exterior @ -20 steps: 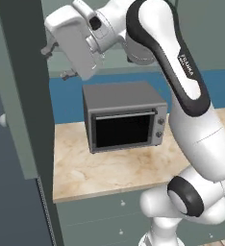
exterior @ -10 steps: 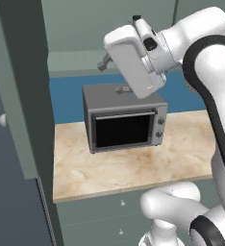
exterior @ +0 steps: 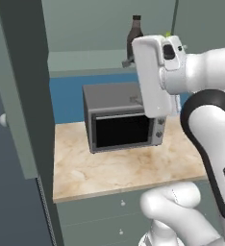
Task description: The dining table condiment station is running low on syrup bottle. Refill the condiment station by opening the cabinet and taking the syrup bottle from the cabinet and placing it on the dining table.
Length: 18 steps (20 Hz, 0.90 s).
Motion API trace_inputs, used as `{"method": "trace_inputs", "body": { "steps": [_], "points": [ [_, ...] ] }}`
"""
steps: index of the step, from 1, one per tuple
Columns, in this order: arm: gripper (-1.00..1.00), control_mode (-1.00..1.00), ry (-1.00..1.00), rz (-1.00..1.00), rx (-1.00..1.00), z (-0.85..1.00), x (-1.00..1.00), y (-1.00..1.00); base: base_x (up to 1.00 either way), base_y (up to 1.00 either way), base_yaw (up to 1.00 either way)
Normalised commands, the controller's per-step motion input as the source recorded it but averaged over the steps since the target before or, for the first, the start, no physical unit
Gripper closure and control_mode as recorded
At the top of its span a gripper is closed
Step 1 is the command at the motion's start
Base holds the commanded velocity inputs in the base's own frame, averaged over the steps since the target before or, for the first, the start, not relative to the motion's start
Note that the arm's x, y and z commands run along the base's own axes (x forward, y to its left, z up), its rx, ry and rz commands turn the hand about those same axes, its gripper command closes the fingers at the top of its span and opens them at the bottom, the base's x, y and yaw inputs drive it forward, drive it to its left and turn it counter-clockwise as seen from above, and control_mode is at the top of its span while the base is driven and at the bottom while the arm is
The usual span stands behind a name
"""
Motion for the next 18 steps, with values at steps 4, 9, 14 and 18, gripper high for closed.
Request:
{"method": "trace_inputs", "body": {
  "steps": [4,9,14,18],
  "points": [
    [-1.00,-1.00,0.39,-0.44,0.53,0.00,0.00,-0.36,0.00,0.00,0.00],
    [-1.00,-1.00,0.48,-0.36,0.60,0.00,0.00,-0.44,0.00,0.00,0.00],
    [-1.00,-1.00,0.55,-0.31,0.63,0.02,0.00,-0.20,0.00,0.00,0.00],
    [-1.00,-1.00,0.54,-0.36,0.61,0.04,0.00,-0.02,0.00,0.00,0.00]
  ]
}}
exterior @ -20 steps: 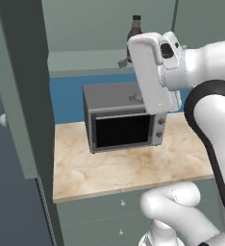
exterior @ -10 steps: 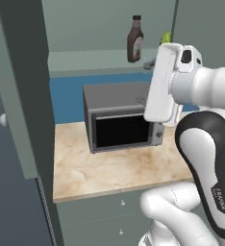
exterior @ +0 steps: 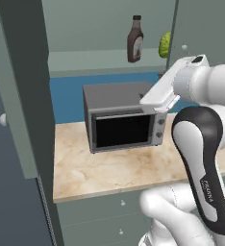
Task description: The dining table condiment station is running low on syrup bottle. Refill the condiment station by opening the cabinet and taking the syrup bottle from the cabinet and placing it on the dining table.
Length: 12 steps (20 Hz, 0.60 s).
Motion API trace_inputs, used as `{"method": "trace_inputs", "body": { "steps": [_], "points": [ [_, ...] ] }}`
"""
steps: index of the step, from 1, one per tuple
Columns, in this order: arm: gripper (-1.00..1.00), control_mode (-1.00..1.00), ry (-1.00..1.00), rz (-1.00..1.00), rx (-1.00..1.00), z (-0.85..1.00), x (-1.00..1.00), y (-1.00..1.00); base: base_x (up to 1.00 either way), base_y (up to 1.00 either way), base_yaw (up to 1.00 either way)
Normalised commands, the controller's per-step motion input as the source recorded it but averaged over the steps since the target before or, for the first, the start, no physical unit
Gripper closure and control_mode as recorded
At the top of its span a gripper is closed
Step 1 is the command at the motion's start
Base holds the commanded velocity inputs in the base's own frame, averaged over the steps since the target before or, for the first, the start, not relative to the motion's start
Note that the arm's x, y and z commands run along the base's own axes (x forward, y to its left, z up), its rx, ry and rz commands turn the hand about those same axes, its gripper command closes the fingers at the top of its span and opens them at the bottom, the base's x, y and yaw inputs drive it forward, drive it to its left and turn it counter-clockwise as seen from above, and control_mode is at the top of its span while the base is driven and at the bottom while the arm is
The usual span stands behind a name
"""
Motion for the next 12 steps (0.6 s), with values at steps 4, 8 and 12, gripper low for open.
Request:
{"method": "trace_inputs", "body": {
  "steps": [4,8,12],
  "points": [
    [-1.00,-1.00,0.18,-0.57,0.56,0.12,-0.05,-0.12,0.00,0.00,0.00],
    [-1.00,-1.00,0.00,-0.72,0.46,0.05,-0.03,-0.15,0.00,0.00,0.00],
    [-1.00,-1.00,0.06,-0.53,0.46,0.15,0.10,-0.24,0.00,0.00,0.00]
  ]
}}
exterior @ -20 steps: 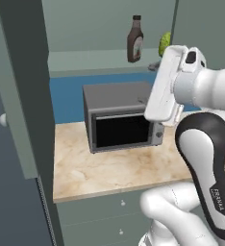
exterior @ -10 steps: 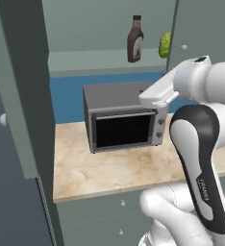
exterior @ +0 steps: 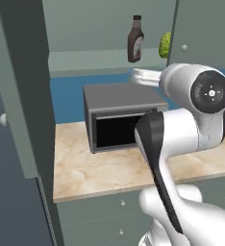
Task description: The dining table condiment station is running low on syrup bottle. Refill the condiment station by opening the cabinet and taking the syrup bottle from the cabinet and placing it on the dining table.
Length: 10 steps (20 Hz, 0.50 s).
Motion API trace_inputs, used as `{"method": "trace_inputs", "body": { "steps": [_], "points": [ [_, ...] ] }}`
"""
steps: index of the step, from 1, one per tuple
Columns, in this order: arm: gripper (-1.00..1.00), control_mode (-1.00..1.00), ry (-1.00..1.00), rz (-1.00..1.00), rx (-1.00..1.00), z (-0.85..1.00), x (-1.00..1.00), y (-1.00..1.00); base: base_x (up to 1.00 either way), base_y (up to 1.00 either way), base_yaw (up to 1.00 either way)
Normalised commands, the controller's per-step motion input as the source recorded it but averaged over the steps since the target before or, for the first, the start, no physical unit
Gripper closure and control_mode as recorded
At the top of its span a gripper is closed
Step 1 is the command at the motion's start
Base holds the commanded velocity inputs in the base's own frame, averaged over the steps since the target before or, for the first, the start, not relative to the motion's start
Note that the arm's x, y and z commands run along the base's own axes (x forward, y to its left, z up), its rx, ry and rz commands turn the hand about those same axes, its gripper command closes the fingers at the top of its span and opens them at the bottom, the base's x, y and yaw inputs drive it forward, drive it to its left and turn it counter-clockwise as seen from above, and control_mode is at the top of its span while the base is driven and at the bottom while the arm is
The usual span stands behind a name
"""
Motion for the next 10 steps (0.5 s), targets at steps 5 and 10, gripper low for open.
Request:
{"method": "trace_inputs", "body": {
  "steps": [5,10],
  "points": [
    [-1.00,-1.00,0.23,-0.16,0.39,0.33,0.21,-0.65,0.00,0.00,0.00],
    [-1.00,-1.00,0.07,0.00,0.02,0.05,0.03,-0.13,0.00,0.00,0.00]
  ]
}}
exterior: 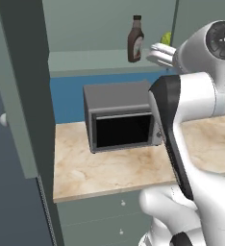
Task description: The dining table condiment station is running low on syrup bottle. Refill the condiment station by opening the cabinet and taking the syrup bottle from the cabinet and placing it on the dining table.
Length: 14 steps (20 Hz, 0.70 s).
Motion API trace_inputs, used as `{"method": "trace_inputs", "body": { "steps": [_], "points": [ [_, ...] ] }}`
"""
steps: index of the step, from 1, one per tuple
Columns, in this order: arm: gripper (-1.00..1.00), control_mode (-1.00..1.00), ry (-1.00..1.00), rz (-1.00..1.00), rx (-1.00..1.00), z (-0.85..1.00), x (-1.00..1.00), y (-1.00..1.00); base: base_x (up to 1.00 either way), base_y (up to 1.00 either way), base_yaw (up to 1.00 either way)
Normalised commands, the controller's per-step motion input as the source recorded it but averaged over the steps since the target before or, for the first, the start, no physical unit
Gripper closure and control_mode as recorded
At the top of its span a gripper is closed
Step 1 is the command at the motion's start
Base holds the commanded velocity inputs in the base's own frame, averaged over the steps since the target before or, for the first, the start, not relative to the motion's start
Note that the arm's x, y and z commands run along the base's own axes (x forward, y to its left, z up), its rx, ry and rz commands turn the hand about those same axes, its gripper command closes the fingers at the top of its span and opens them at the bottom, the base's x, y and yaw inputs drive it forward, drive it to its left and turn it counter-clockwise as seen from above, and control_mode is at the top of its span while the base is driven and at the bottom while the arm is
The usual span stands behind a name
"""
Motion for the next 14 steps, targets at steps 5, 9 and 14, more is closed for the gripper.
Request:
{"method": "trace_inputs", "body": {
  "steps": [5,9,14],
  "points": [
    [-1.00,-1.00,0.00,0.05,-0.13,0.13,0.17,0.00,0.00,0.00,0.00],
    [-1.00,-1.00,0.00,0.03,-0.14,0.00,0.36,0.00,0.00,0.00,0.00],
    [-1.00,-1.00,0.00,0.00,-0.12,0.00,0.58,0.00,0.00,0.00,0.00]
  ]
}}
